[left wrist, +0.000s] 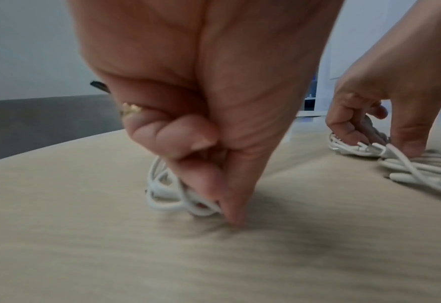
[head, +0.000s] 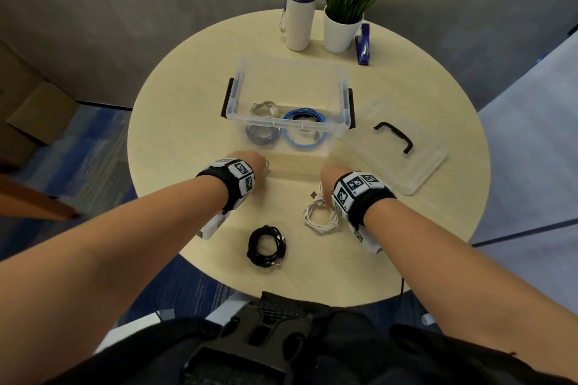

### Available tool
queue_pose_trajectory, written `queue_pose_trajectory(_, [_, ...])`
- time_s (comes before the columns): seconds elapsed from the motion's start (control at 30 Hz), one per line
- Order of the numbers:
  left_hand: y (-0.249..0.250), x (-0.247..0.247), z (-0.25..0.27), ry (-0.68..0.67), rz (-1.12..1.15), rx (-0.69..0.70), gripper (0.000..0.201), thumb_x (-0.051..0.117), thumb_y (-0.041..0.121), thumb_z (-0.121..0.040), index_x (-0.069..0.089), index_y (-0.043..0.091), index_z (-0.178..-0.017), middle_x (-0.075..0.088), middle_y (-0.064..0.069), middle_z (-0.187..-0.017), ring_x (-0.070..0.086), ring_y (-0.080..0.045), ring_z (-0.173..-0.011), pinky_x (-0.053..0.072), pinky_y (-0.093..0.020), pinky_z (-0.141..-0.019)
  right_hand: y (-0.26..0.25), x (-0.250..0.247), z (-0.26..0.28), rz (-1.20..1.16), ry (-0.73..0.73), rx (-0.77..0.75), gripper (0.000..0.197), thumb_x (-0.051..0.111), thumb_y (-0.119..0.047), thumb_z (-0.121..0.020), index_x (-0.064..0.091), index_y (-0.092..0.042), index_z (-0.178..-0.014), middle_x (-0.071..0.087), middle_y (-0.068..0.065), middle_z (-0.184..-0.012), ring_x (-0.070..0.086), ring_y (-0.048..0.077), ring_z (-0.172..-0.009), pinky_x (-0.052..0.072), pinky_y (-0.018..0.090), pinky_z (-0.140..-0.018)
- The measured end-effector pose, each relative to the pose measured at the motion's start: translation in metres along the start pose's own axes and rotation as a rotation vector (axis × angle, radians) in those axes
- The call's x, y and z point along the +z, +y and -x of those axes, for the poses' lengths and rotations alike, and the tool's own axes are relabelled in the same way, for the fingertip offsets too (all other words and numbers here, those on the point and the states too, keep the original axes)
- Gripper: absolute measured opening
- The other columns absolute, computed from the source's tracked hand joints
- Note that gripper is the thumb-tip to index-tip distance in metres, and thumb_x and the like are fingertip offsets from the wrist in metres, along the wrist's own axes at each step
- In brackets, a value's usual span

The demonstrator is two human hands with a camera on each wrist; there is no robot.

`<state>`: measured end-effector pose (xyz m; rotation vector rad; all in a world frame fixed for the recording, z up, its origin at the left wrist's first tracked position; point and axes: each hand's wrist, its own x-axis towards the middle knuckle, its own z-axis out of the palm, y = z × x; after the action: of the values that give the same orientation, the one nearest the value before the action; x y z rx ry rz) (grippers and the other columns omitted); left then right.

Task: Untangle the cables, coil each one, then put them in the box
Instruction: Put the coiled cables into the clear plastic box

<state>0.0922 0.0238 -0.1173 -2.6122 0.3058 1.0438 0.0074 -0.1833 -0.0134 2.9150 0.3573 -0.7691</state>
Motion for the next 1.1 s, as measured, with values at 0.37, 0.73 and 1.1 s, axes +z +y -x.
queue_pose_trajectory(0.37, [-0.001,-0.098,0.149,-0.036,0.173,0.143,0.022,0.06,0.026,-0.083,0.059,0.014,-0.064,0.057,0.003,-0.058,0.05,-0.013,-0.051,0.039,-0.021,-0.052,0.001,0.013,-0.025,-0.126,-0.078,0.017,0.028,0.06,-0.008,-0.08,0.043,-0.011,-0.103,0.061,0.011,-0.095,0.061,0.033,-0.085,0.052,0.043,-0.081])
queue_pose_trajectory(0.73, [-0.037,-0.185,0.148,0.347,0.379,0.115,0.017,0.059,0.029,-0.08,0.063,0.014,-0.076,0.058,-0.002,-0.067,0.047,-0.022,-0.061,0.037,-0.025,-0.058,0.001,-0.025,-0.016,-0.169,-0.193,-0.072,0.02,0.06,-0.007,-0.081,0.049,-0.014,-0.097,0.058,0.006,-0.103,0.055,0.023,-0.089,0.046,0.031,-0.073])
queue_pose_trajectory(1.1, [-0.029,-0.164,0.09,0.388,0.036,-0.006,0.027,0.05,0.016,-0.094,0.06,0.003,-0.115,0.063,-0.013,-0.105,0.059,-0.03,-0.094,0.041,-0.031,-0.068,0.011,-0.159,0.022,-0.504,0.092,-0.159,0.021,0.056,-0.004,-0.081,0.059,-0.025,-0.077,0.058,-0.006,-0.082,0.054,0.014,-0.08,0.05,0.03,-0.076])
